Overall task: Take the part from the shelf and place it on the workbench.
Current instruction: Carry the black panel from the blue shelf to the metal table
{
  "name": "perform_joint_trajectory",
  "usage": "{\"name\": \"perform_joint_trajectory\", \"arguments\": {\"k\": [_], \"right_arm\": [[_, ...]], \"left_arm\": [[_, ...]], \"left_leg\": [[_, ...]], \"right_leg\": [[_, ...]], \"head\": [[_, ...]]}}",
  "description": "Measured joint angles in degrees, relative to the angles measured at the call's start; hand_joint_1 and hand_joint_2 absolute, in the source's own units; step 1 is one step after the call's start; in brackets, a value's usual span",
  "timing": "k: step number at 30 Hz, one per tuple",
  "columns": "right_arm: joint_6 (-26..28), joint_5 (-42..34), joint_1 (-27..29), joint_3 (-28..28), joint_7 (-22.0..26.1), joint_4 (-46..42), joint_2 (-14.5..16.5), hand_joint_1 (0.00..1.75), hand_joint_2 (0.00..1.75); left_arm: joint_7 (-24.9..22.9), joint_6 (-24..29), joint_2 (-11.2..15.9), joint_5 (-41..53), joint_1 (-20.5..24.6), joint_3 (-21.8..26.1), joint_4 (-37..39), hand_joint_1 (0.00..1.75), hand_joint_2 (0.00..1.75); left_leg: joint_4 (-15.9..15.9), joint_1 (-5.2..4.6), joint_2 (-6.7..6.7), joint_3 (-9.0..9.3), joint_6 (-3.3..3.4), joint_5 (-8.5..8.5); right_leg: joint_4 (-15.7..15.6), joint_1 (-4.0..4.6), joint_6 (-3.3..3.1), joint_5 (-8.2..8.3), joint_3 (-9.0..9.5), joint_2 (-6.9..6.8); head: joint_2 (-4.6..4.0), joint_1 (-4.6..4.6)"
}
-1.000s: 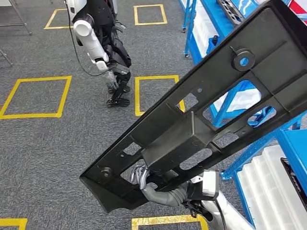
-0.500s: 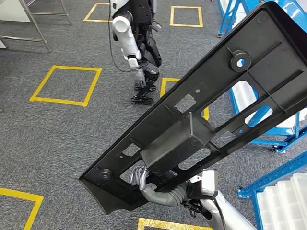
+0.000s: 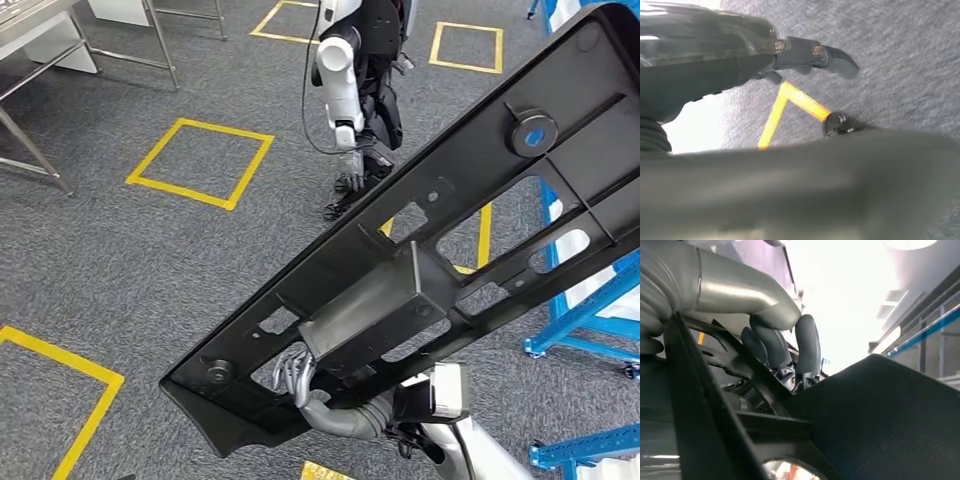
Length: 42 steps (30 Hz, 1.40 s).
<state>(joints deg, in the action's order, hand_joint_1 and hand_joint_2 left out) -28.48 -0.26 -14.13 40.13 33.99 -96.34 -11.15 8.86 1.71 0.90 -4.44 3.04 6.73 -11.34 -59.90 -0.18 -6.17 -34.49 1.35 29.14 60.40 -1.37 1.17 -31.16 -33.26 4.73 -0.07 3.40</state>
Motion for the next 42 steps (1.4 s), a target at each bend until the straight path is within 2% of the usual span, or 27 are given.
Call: {"name": "perform_joint_trajectory", "arguments": {"k": [2, 4, 6, 8, 9, 10, 11, 13, 15, 17, 18, 20, 21, 23, 24, 25, 26, 28, 30, 31, 32, 33, 35, 37, 39, 40, 42], "right_arm": [[-0.31, -0.05, -0.02, 0.09, 0.02, -0.03, -0.03, 1.75, 1.75], [-0.76, -0.23, -0.29, 0.26, -0.02, -0.05, 0.26, 1.75, 1.75], [-1.38, -0.76, -0.41, 0.69, -0.47, -0.03, 0.81, 1.75, 1.75], [-1.87, -1.44, -0.44, 1.37, -1.17, 0.12, 1.64, 1.75, 1.75], [-2.00, -1.67, -0.51, 1.73, -1.39, 0.21, 2.15, 1.75, 1.75], [-2.05, -1.84, -0.62, 2.06, -1.46, 0.31, 2.68, 1.75, 1.75], [-2.07, -1.98, -0.80, 2.32, -1.46, 0.38, 3.17, 1.75, 1.75], [-2.08, -2.27, -1.13, 2.65, -1.47, 0.49, 3.93, 1.75, 1.75], [-1.94, -2.57, -1.21, 2.80, -1.64, 0.55, 4.38, 1.75, 1.75], [-1.63, -2.82, -1.17, 2.90, -1.78, 0.50, 4.66, 1.75, 1.75], [-1.52, -2.98, -1.18, 2.93, -1.67, 0.38, 4.77, 1.75, 1.75], [-1.52, -3.30, -1.14, 2.95, -1.14, -0.03, 4.94, 1.75, 1.75], [-1.57, -3.41, -1.05, 2.95, -0.98, -0.19, 4.91, 1.75, 1.75], [-1.71, -3.69, -0.73, 2.95, -0.96, -0.32, 4.80, 1.75, 1.75], [-1.81, -3.87, -0.60, 2.95, -0.98, -0.32, 4.76, 1.75, 1.75], [-1.93, -4.05, -0.52, 2.93, -0.98, -0.32, 4.74, 1.75, 1.75], [-2.07, -4.16, -0.48, 2.90, -0.98, -0.33, 4.74, 1.75, 1.75], [-2.30, -4.23, -0.42, 2.81, -0.98, -0.32, 4.73, 1.75, 1.75], [-2.45, -4.28, -0.31, 2.72, -0.99, -0.35, 4.67, 1.75, 1.75], [-2.51, -4.33, -0.25, 2.69, -0.98, -0.38, 4.67, 1.75, 1.75], [-2.56, -4.39, -0.24, 2.67, -0.98, -0.41, 4.69, 1.75, 1.75], [-2.63, -4.46, -0.26, 2.66, -0.97, -0.43, 4.74, 1.75, 1.75], [-2.82, -4.54, -0.27, 2.65, -0.97, -0.49, 4.91, 1.75, 1.75], [-2.94, -4.55, -0.20, 2.63, -1.15, -0.46, 4.95, 1.75, 1.75], [-2.97, -4.61, -0.13, 2.57, -1.34, -0.31, 4.84, 1.75, 1.75], [-2.99, -4.68, -0.14, 2.50, -1.36, -0.25, 4.79, 1.75, 1.75], [-3.13, -4.78, -0.31, 2.31, -1.36, -0.20, 4.75, 1.75, 1.75]], "left_arm": [[0.08, -0.02, -0.08, -0.12, -0.09, 0.03, 0.00, 0.00, 1.75], [0.28, -0.13, -0.26, -0.65, -0.16, 0.20, 0.00, 0.00, 1.75], [0.70, -0.46, -0.37, -1.58, -0.06, 0.61, 0.00, 0.00, 1.75], [0.95, -0.89, -0.38, -2.28, -0.13, 1.14, 0.00, 0.00, 1.75], [0.91, -1.02, -0.38, -2.42, -0.31, 1.37, 0.00, 0.00, 1.75], [0.81, -1.10, -0.39, -2.47, -0.50, 1.56, 0.00, 0.00, 1.75], [0.67, -1.13, -0.39, -2.43, -0.68, 1.70, 0.00, 0.00, 1.75], [0.36, -1.16, -0.39, -2.21, -0.80, 1.85, 0.00, 0.00, 1.75], [0.10, -1.16, -0.39, -2.04, -0.71, 1.97, 0.00, 0.00, 1.75], [-0.05, -1.15, -0.34, -1.97, -0.89, 2.15, 0.00, 0.00, 1.75], [-0.12, -1.14, -0.32, -1.92, -1.06, 2.22, 0.00, 0.00, 1.75], [-0.31, -1.14, -0.28, -1.83, -1.12, 2.32, 0.00, 0.00, 1.75], [-0.39, -1.14, -0.28, -1.81, -1.01, 2.34, 0.00, 0.00, 1.75], [-0.56, -1.15, -0.26, -1.74, -0.80, 2.38, 0.00, 0.00, 1.75], [-0.63, -1.16, -0.26, -1.71, -0.80, 2.38, 0.00, 0.00, 1.75], [-0.71, -1.17, -0.27, -1.66, -0.86, 2.39, 0.00, 0.00, 1.75], [-0.75, -1.19, -0.29, -1.62, -0.92, 2.39, 0.00, 0.00, 1.75], [-0.80, -1.31, -0.32, -1.49, -0.93, 2.41, 0.00, 0.00, 1.75], [-0.80, -1.53, -0.33, -1.26, -0.86, 2.45, 0.00, 0.00, 1.75], [-0.80, -1.62, -0.33, -1.13, -0.91, 2.47, 0.00, 0.00, 1.75], [-0.86, -1.69, -0.32, -1.02, -1.03, 2.49, 0.00, 0.00, 1.75], [-0.95, -1.72, -0.36, -0.94, -1.17, 2.49, 0.00, 0.00, 1.75], [-1.13, -1.71, -0.41, -0.87, -1.17, 2.49, 0.00, 0.00, 1.75], [-1.18, -1.66, -0.44, -0.87, -1.00, 2.50, 0.00, 0.00, 1.75], [-1.25, -1.61, -0.44, -0.87, -1.05, 2.52, 0.00, 0.00, 1.75], [-1.34, -1.58, -0.45, -0.88, -1.20, 2.52, 0.00, 0.00, 1.75], [-1.54, -1.54, -0.48, -0.92, -1.50, 2.56, 0.00, 0.00, 1.75]], "left_leg": [[0.00, 0.22, -0.78, -0.31, -0.48, -0.01], [-1.84, 0.16, 1.10, -1.14, -1.05, 1.21], [-7.97, 0.24, 4.07, -4.14, -1.67, 4.25], [-14.55, 0.52, 5.16, -7.65, -2.11, 6.45], [-15.48, 0.62, 5.37, -8.27, -2.21, 6.14], [-14.03, 0.67, 5.61, -7.68, -2.19, 4.71], [-10.62, 0.65, 6.11, -6.08, -2.04, 2.55], [-3.52, 0.11, 8.37, -2.56, -1.49, -0.46], [-0.81, -0.59, 9.79, -1.28, -0.84, -0.68], [-0.37, -0.76, 8.95, -1.12, -0.24, -0.53], [-0.08, -0.66, 8.40, -0.86, 0.04, -0.55], [0.48, -0.26, 7.38, -0.26, 0.59, -0.63], [0.53, -0.19, 6.80, -0.14, 0.77, -0.58], [0.52, -0.16, 5.40, -0.04, 1.01, -0.45], [0.51, -0.16, 4.61, 0.08, 1.02, -0.38], [0.49, -0.13, 3.81, 0.27, 1.00, -0.27], [0.45, -0.08, 3.00, 0.53, 0.90, -0.11], [0.19, 0.04, 1.50, 0.79, 0.49, 0.27], [-0.08, 0.20, 0.16, 0.39, -0.03, 0.40], [-0.11, 0.29, -0.50, 0.15, -0.31, 0.36], [-0.03, 0.42, -1.15, 0.02, -0.56, 0.31], [-0.17, 0.42, -1.07, -0.05, -0.82, 0.47], [-2.80, 0.31, 1.30, -1.30, -1.41, 2.06], [-9.60, 0.43, 4.43, -4.81, -2.01, 5.13], [-15.09, 0.67, 5.42, -7.82, -2.34, 6.53], [-14.97, 0.74, 5.62, -7.89, -2.37, 5.67], [-8.63, 0.69, 6.73, -4.90, -2.06, 1.64]], "right_leg": [[-0.40, 0.04, -0.48, -0.04, 0.27, -1.01], [-0.63, -0.08, -1.10, -0.07, 0.58, -2.45], [-0.70, 0.01, -1.55, -0.32, 0.87, -4.19], [-0.69, 0.17, -1.73, -0.69, 1.12, -5.95], [-0.69, 0.21, -1.71, -0.91, 1.31, -6.73], [-0.69, 0.24, -1.65, -1.16, 1.60, -7.46], [-0.69, 0.27, -1.56, -1.47, 2.01, -8.16], [-0.74, 0.38, -1.21, -2.08, 2.76, -9.44], [-0.84, 0.53, -0.68, -2.52, 3.13, -10.55], [-1.04, 0.47, -0.09, -2.90, 3.59, -11.42], [-0.81, 0.37, 0.16, -3.31, 3.82, -10.80], [2.59, 0.25, 0.44, -5.44, 2.60, -7.82], [6.04, 0.22, 0.45, -7.03, 0.85, -6.23], [13.27, 0.25, 0.53, -9.36, -3.47, -5.12], [14.80, 0.25, 0.57, -9.01, -4.78, -5.02], [14.07, 0.25, 0.59, -7.42, -5.02, -4.91], [11.24, 0.22, 0.58, -4.92, -4.25, -4.58], [3.97, -0.02, 0.51, -0.60, -1.70, -2.03], [0.42, -0.13, 0.16, 0.28, -0.38, 0.21], [0.10, -0.07, -0.09, 0.01, -0.21, 0.31], [-0.06, -0.06, -0.43, -0.14, -0.06, -0.34], [-0.21, -0.10, -0.75, -0.16, 0.14, -1.05], [-0.51, -0.27, -1.37, -0.27, 0.57, -2.74], [-0.54, -0.15, -1.78, -0.62, 0.87, -4.62], [-0.53, -0.06, -1.86, -1.05, 1.20, -6.43], [-0.53, -0.05, -1.81, -1.29, 1.47, -7.20], [-0.55, -0.02, -1.63, -1.88, 2.26, -8.59]], "head": [[0.00, 0.02], [0.00, 0.09], [0.00, 0.16], [0.00, 0.16], [0.00, 0.16], [0.00, 0.16], [0.00, 0.16], [0.00, 0.16], [0.00, 0.16], [0.00, 0.16], [0.00, 0.14], [0.00, 0.09], [0.00, 0.06], [0.00, 0.03], [0.00, 0.03], [0.00, 0.03], [0.00, 0.03], [0.00, 0.04], [0.00, 0.05], [0.00, 0.07], [0.00, 0.08], [0.00, 0.10], [0.00, 0.20], [0.00, 0.27], [0.00, 0.27], [0.00, 0.27], [0.00, 0.27]]}}
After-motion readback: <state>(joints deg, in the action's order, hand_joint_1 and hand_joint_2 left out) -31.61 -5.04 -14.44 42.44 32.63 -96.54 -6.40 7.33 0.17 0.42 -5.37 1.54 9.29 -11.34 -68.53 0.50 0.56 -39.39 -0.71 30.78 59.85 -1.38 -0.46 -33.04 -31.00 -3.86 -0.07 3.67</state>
